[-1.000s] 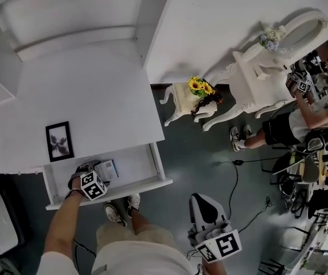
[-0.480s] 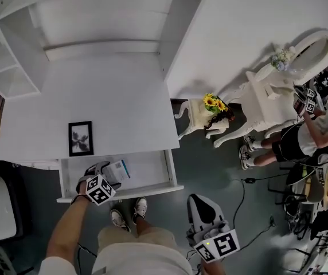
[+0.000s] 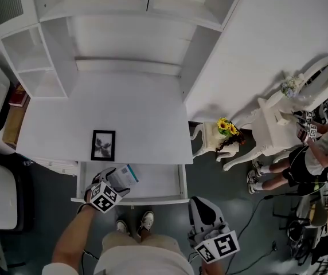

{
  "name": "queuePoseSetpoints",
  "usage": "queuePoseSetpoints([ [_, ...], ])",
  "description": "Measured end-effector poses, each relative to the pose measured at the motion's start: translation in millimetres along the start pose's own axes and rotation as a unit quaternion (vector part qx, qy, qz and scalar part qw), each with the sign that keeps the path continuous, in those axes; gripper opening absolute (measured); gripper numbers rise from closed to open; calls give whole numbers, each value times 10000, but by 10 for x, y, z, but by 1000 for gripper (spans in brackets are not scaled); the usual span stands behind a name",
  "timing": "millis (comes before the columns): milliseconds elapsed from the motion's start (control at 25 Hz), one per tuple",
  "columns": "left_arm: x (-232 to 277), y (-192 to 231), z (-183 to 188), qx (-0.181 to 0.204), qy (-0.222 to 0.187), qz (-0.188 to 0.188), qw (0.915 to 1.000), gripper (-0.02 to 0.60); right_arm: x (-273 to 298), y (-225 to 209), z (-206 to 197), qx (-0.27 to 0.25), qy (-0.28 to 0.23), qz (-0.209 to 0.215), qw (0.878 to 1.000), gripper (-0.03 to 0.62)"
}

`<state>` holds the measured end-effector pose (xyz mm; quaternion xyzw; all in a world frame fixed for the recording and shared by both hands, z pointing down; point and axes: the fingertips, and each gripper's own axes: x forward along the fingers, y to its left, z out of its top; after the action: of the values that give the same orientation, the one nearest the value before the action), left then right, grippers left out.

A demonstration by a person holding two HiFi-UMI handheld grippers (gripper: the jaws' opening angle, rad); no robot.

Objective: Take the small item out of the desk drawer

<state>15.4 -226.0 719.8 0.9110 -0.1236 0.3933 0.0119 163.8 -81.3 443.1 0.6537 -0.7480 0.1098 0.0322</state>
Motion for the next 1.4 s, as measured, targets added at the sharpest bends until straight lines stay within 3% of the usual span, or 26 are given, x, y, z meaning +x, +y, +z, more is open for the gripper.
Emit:
queuePoseSetpoints([
  [280, -413, 144, 58, -584, -391, 456, 9965, 443, 153, 164, 114, -90, -138, 309, 9994, 11],
  [600, -1002, 374, 206, -1310, -1126, 1153, 9782, 443, 406, 326, 279, -215, -322, 629, 9973, 11],
  [880, -1515, 735, 352, -1829, -1662, 1827, 9516, 443, 545, 294, 414, -312, -439, 716, 9960, 11],
  [1120, -1919, 984, 503, -1851, -1981, 2200, 9371, 443, 627, 160, 482, -304, -530, 613, 9963, 11],
  [1400, -2494, 1177, 806, -1880, -2577, 2715, 9081, 443, 686, -81, 624, -330, -634, 409, 9966, 11],
])
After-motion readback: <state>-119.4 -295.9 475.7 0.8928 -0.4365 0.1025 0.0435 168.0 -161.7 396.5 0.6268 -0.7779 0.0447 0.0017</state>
